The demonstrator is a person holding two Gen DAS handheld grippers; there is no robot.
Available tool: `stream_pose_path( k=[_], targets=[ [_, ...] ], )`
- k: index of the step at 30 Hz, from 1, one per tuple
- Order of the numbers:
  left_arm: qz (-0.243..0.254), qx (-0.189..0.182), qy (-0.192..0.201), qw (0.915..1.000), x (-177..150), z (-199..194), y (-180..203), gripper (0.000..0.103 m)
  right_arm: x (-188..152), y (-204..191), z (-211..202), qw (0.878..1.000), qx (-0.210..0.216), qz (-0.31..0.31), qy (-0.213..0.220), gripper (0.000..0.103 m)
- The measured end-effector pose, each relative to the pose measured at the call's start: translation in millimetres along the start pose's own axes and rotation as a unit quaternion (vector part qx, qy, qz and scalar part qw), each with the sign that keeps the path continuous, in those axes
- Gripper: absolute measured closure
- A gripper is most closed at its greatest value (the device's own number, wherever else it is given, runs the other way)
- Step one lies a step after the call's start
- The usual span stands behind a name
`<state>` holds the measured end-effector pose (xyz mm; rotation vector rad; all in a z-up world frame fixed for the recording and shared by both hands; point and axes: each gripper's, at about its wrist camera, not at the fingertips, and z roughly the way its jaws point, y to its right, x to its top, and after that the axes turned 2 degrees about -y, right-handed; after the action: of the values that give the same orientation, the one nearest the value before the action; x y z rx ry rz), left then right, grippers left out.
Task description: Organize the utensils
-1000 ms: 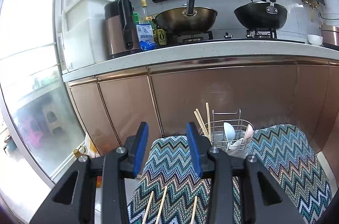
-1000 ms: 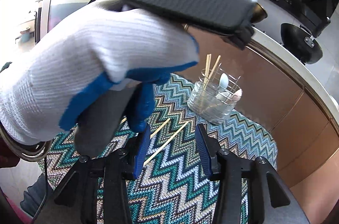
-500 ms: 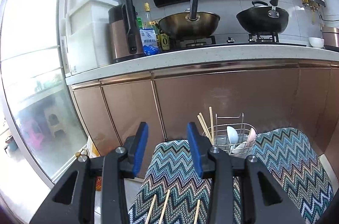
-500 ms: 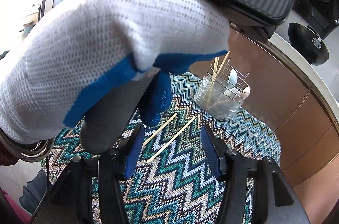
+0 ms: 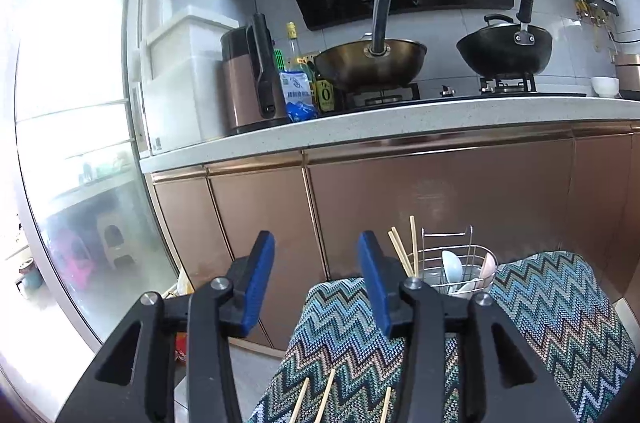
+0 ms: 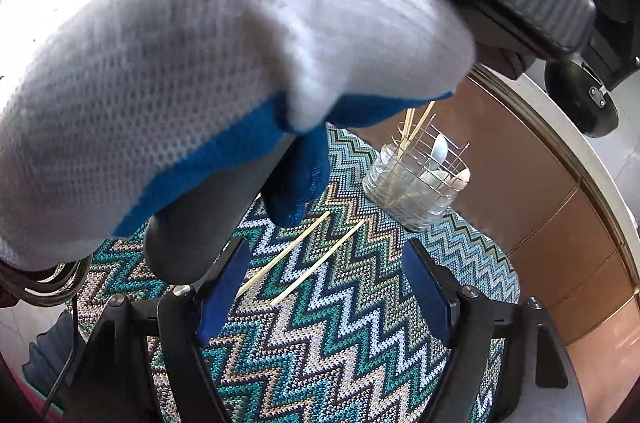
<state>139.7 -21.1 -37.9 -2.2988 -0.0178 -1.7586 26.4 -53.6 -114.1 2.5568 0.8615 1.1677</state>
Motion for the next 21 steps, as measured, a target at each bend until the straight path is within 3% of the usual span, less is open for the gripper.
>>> stream_pose_path(
  k=[21],
  targets=[
    [0.009,0.014,-0.001,0.9999,-5.2,4.6,-1.0,0.061,2.1,-19.8,5.8,0.999,0.008,-0.028,-0.023,0.018]
  ],
)
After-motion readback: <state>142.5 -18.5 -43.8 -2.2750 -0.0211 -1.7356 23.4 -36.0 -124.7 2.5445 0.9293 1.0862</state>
